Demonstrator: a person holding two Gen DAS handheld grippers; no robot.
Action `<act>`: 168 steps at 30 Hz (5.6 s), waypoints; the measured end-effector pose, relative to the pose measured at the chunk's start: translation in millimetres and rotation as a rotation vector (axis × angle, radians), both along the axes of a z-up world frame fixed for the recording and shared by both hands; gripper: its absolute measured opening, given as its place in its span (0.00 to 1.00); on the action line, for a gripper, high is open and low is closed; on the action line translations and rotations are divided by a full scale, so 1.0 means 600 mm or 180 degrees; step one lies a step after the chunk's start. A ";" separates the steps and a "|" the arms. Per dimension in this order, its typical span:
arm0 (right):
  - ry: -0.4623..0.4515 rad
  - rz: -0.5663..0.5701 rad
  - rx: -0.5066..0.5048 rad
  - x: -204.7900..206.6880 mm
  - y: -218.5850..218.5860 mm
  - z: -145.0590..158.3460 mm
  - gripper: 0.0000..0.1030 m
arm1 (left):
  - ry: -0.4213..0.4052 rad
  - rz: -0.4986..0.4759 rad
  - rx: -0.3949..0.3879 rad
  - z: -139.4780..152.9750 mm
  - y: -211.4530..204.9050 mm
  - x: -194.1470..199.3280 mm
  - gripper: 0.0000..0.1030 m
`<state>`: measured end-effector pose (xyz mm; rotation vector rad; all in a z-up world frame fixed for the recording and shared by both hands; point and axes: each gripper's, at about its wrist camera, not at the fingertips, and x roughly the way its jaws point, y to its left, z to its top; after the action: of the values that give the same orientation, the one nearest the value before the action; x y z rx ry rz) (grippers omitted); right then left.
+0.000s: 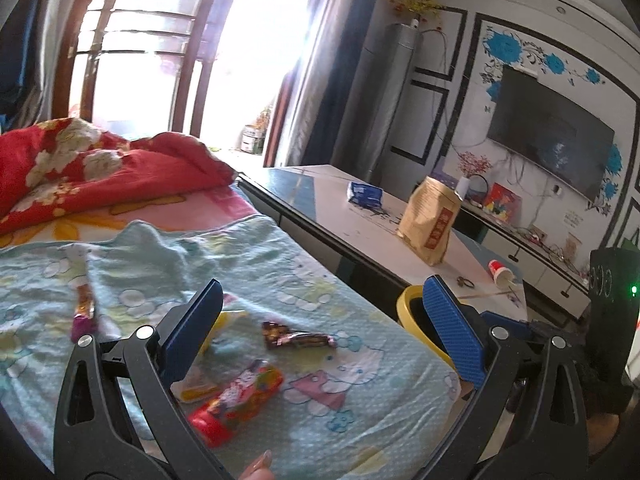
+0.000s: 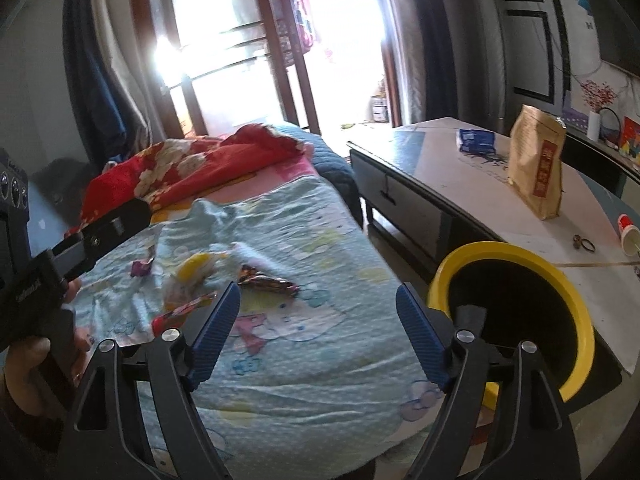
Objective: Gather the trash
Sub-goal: 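Move both open tools back to the bed toward the red tube and wrappers, then grasp the pink-purple wrapper with the left tool while the right tool grasps the red tube, then carry the pink wrapper and red tube in both tools over the bin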
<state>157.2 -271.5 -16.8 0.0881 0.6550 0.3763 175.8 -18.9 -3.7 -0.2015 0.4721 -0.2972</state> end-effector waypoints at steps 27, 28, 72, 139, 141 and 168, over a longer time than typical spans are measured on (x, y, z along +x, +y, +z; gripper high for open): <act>0.0335 0.0522 -0.0108 0.029 0.192 -0.052 0.77 | 0.0200 0.0886 -0.0078 -0.051 0.193 0.001 0.89; 0.0365 0.0527 -0.0104 0.032 0.198 -0.056 0.77 | 0.0210 0.0904 -0.0073 -0.054 0.198 0.003 0.89; 0.0763 0.0600 0.0291 0.062 0.217 -0.115 0.43 | 0.0873 0.1085 -0.0565 -0.148 0.302 0.055 0.18; -0.0007 -0.1008 0.0617 0.093 -0.239 0.017 0.31 | 0.0232 -0.1157 0.0377 -0.028 -0.217 0.014 0.18; -0.0006 -0.1081 0.0630 0.091 -0.254 0.014 0.31 | 0.0241 -0.1216 0.0392 -0.031 -0.228 0.016 0.18; 0.0193 -0.1760 0.0570 0.088 -0.388 -0.055 0.31 | 0.0489 -0.1725 0.0540 -0.084 -0.375 0.085 0.18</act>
<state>210.0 -504.5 -50.0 0.4426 0.6275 -0.1030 227.0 -244.2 -54.4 0.0754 0.6989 -0.7717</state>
